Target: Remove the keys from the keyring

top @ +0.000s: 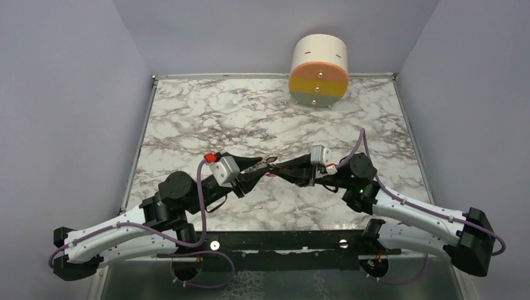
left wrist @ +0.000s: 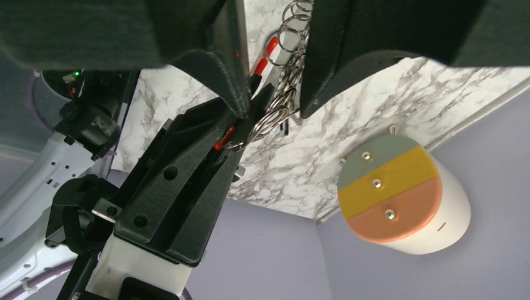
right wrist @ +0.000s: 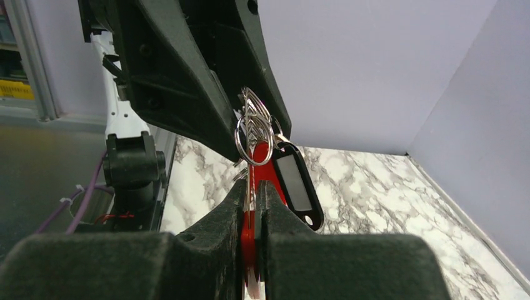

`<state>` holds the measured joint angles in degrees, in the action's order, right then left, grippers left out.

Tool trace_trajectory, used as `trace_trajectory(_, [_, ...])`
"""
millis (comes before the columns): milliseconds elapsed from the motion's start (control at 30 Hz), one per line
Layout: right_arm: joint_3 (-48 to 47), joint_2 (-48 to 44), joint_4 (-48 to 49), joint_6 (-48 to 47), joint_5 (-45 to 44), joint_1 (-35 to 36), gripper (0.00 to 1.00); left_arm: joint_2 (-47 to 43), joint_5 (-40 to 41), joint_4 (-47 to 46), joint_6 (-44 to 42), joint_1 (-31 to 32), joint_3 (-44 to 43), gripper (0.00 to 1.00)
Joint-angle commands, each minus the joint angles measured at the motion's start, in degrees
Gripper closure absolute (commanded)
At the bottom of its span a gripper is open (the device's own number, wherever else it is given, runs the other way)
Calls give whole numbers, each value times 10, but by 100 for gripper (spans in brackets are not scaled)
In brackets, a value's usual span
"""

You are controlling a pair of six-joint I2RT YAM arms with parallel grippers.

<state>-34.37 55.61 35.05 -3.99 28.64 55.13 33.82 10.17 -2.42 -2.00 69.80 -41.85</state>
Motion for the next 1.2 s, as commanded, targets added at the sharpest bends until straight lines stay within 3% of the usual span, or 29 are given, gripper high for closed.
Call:
trace_trajectory(0, [-24, -5, 45, 5, 16, 3, 98, 0, -43, -20, 0, -2, 3, 70])
trace_trajectory(300, [-26, 8, 57, 7, 25, 3, 98, -6, -42, -48, -2, -2, 17, 97])
trace_trajectory(400, [-22, 12, 65, 10, 26, 4, 98, 0, -50, -71, -2, -3, 25, 97])
trace_trajectory(467, [-22, 17, 69, 13, 28, 3, 98, 10, -58, -89, -2, -3, 30, 90])
trace_trajectory(533, [-26, 23, 69, 14, 35, 3, 98, 23, -65, -102, -3, -2, 31, 88])
trace_trajectory(633, [-32, 30, 57, 8, 45, 3, 98, 37, -72, -117, -19, -3, 33, 100])
trace_trajectory(800, [-46, 25, -18, -15, 5, 3, 96, 38, -59, -106, -42, -5, 28, 100])
trace_trajectory(867, [-44, 15, -34, -24, -12, 3, 92, 37, -58, -94, -51, -6, 25, 100])
trace_trajectory(1033, [-43, -5, -75, -52, -76, 3, 69, 32, -38, -58, -72, -8, 13, 100])
trace_trajectory(1167, [-37, -13, -97, -52, -125, 3, 67, 34, -23, -45, -73, -7, 21, 100])
